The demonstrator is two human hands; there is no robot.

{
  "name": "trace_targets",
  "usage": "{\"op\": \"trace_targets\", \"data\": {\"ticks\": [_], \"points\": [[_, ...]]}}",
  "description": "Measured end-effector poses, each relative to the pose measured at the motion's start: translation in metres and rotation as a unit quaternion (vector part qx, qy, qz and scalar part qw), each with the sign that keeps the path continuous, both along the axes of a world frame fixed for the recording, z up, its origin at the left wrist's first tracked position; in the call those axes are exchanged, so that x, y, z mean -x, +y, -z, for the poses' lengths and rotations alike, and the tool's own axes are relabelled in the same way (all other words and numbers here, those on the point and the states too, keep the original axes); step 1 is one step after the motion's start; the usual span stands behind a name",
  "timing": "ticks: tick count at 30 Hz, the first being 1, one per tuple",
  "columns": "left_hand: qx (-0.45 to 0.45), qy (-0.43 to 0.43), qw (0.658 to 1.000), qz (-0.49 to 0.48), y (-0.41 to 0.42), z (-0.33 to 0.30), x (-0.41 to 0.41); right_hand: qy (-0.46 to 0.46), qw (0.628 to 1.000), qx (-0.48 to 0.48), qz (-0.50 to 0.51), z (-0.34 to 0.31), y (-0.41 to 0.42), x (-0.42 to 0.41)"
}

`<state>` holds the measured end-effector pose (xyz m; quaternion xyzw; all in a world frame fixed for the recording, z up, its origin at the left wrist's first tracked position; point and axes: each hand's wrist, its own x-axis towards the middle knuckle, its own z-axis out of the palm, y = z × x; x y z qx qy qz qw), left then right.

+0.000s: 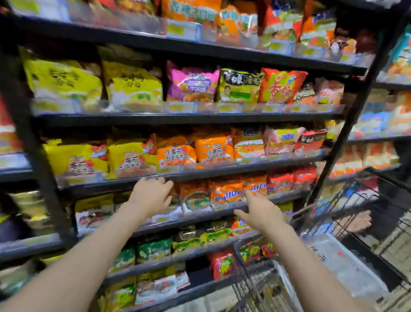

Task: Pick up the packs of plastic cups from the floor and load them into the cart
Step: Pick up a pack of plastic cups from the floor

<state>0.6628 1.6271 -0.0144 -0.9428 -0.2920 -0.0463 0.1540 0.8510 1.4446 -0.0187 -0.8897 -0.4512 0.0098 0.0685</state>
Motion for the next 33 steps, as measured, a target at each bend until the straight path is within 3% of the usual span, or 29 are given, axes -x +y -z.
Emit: {"op": "trace_targets", "data": {"ticks": [4,9,12,20,26,30,33], "points": [[0.006,-0.022,0.987,-0.157,-0.025,0.005,0.119,-0.017,0.990,0.006,-0.139,-0.001,0.027,0.072],[0.024,-0.059,0.936,-0.347,-0.116,0.012,0.266,-0.017,0.942,0.028,-0.333,0.010,0.032,0.175],[0.022,-0.062,0.884,-0.463,-0.191,0.009,0.350,-0.008,0.900,0.042,-0.433,0.017,0.017,0.249],[0.032,-0.085,0.706,-0.702,-0.407,0.013,0.534,-0.006,0.770,0.040,-0.636,0.021,-0.048,0.455],[0.018,-0.104,0.607,-0.788,-0.557,0.019,0.615,0.033,0.681,0.044,-0.730,0.029,-0.119,0.600],[0.018,-0.085,0.540,-0.837,-0.651,0.028,0.669,0.038,0.642,0.039,-0.764,0.038,-0.166,0.689],[0.018,-0.079,0.511,-0.856,-0.700,0.034,0.715,0.064,0.624,0.060,-0.777,0.047,-0.203,0.756]]}}
